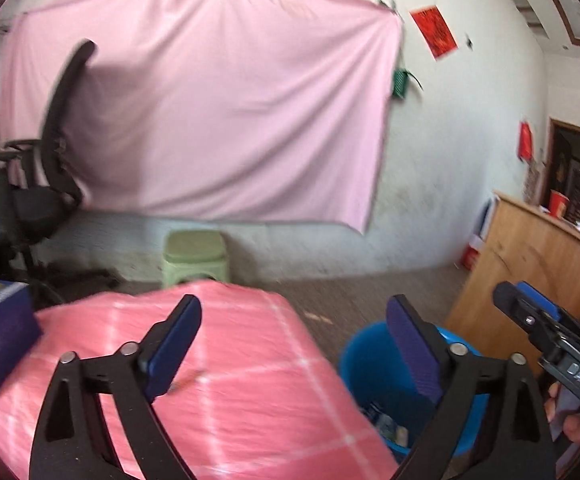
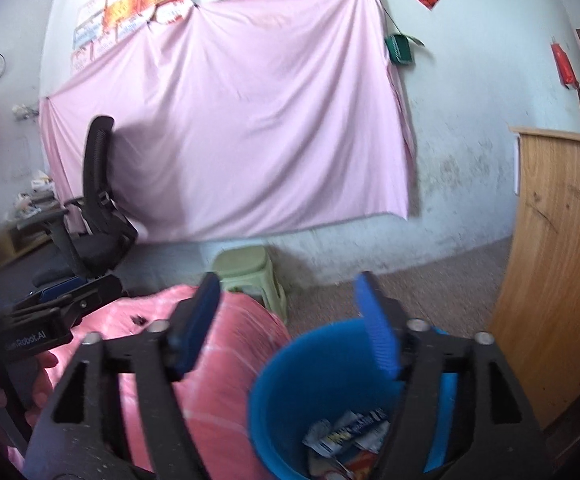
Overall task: Collect trash
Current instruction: 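Bring both open tools back over the table toward the clip and battery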
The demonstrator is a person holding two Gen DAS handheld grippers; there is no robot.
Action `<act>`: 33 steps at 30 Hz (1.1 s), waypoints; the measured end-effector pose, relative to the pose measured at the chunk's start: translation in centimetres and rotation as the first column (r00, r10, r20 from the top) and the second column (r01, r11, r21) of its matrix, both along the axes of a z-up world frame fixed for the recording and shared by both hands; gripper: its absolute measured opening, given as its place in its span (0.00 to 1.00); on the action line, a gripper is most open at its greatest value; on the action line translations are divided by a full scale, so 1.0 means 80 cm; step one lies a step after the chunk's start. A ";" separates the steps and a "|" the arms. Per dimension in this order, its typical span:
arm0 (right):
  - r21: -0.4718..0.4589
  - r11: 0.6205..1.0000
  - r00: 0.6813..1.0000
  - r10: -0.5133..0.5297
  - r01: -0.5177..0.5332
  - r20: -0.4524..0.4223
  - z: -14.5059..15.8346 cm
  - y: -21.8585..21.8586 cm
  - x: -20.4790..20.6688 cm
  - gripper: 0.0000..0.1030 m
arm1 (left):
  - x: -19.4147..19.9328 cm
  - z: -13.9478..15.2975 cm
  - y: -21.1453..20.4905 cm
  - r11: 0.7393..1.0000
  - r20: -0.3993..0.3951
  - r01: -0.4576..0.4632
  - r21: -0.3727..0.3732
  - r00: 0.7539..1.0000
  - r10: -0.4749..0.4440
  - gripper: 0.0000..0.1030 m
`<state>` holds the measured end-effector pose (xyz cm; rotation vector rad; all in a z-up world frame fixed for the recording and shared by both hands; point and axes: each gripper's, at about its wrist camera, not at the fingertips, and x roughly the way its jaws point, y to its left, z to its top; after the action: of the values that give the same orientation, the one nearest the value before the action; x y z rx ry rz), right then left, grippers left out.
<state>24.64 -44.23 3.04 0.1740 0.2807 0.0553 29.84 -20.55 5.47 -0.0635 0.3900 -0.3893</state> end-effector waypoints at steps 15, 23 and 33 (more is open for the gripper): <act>-0.064 0.990 0.981 0.134 -0.125 0.144 0.008 0.102 0.009 1.00 | -0.012 -0.008 0.115 0.981 0.117 -0.195 0.010 0.974 0.192 0.99; -0.126 0.970 0.976 0.215 -0.209 0.043 -0.011 0.164 0.044 1.00 | -0.002 -0.033 0.167 0.970 0.111 -0.237 0.048 0.967 0.230 0.99; -0.193 0.934 0.950 0.277 -0.301 -0.141 -0.043 0.207 0.088 1.00 | 0.017 -0.066 0.189 0.979 0.026 -0.185 0.082 0.983 0.183 0.99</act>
<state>31.64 -27.64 -0.43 -0.0795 0.4210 0.3082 31.19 -5.45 0.22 -0.0139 0.3783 -0.1903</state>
